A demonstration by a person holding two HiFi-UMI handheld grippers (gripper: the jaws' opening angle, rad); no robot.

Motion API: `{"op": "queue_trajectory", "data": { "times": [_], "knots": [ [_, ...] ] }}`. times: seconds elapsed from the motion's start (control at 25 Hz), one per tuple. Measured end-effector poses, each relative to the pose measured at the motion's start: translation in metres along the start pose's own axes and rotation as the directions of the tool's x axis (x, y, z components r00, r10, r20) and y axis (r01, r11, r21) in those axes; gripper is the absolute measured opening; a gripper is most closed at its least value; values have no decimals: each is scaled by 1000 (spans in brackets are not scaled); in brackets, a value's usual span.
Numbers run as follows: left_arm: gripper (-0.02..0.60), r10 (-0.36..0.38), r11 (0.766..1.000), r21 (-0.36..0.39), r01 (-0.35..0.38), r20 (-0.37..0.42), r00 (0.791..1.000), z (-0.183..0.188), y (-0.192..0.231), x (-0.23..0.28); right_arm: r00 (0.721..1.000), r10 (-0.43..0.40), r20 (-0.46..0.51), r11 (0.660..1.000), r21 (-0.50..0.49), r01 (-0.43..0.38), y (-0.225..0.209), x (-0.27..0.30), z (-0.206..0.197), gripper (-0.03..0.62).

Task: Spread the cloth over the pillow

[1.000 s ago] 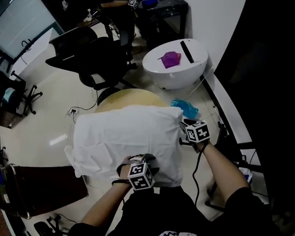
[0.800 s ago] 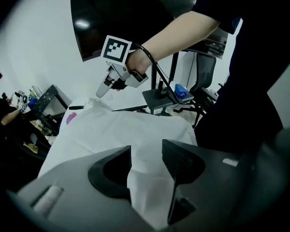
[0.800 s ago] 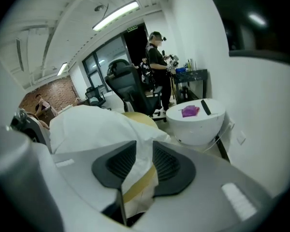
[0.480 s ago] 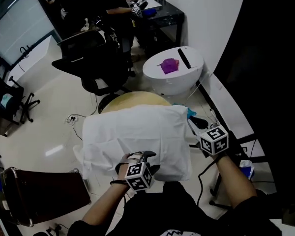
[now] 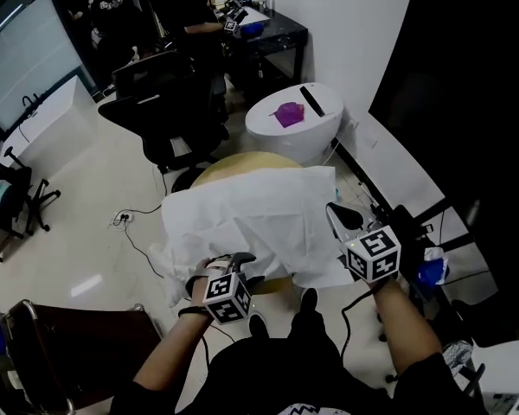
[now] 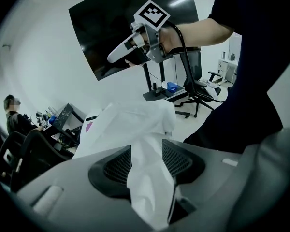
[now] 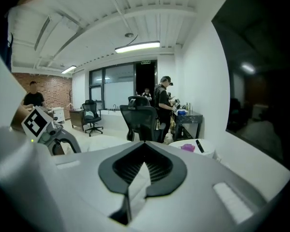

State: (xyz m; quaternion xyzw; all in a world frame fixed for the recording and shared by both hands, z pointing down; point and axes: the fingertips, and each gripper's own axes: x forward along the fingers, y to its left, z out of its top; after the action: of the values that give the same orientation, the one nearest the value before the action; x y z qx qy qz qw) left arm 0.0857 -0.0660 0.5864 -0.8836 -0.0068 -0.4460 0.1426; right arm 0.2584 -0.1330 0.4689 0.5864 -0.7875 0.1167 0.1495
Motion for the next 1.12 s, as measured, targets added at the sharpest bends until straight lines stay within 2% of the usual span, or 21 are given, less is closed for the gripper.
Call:
{"op": "queue_trajectory", "data": {
  "times": [0.2, 0.36, 0.52, 0.68, 0.8, 0.92, 1.04, 1.12],
  "knots": [
    [190, 16, 1000, -25, -17, -20, 1000, -27, -14, -10, 999, 34, -9, 996, -85, -35, 51, -15, 1, 6],
    [183, 41, 999, -5, -41, -84, 996, -46, -27, -2, 997, 74, -17, 990, -116, -75, 82, -24, -7, 6],
    [183, 83, 997, 5, -83, -148, 986, -68, -42, 10, 990, 128, -50, 985, -108, -133, 105, -25, -30, 6],
    [178, 114, 993, 50, -106, -223, 968, -88, -55, 29, 979, 158, -126, 969, -170, -179, 117, -22, -69, 6],
    [150, 157, 985, 122, -124, -310, 938, -109, -59, 42, 966, 153, -207, 961, -198, -194, 117, -15, -107, 6],
    [88, 133, 985, 154, -78, -390, 911, -126, -66, 46, 953, 139, -268, 966, -176, -191, 110, -10, -136, 6],
    [0, 151, 985, 141, -103, -388, 909, -127, -64, 44, 945, 134, -298, 975, -130, -179, 103, -7, -153, 6],
    [0, 164, 984, 121, -127, -370, 914, -124, -64, 40, 944, 130, -304, 977, -121, -174, 100, -7, -158, 6]
  ]
}}
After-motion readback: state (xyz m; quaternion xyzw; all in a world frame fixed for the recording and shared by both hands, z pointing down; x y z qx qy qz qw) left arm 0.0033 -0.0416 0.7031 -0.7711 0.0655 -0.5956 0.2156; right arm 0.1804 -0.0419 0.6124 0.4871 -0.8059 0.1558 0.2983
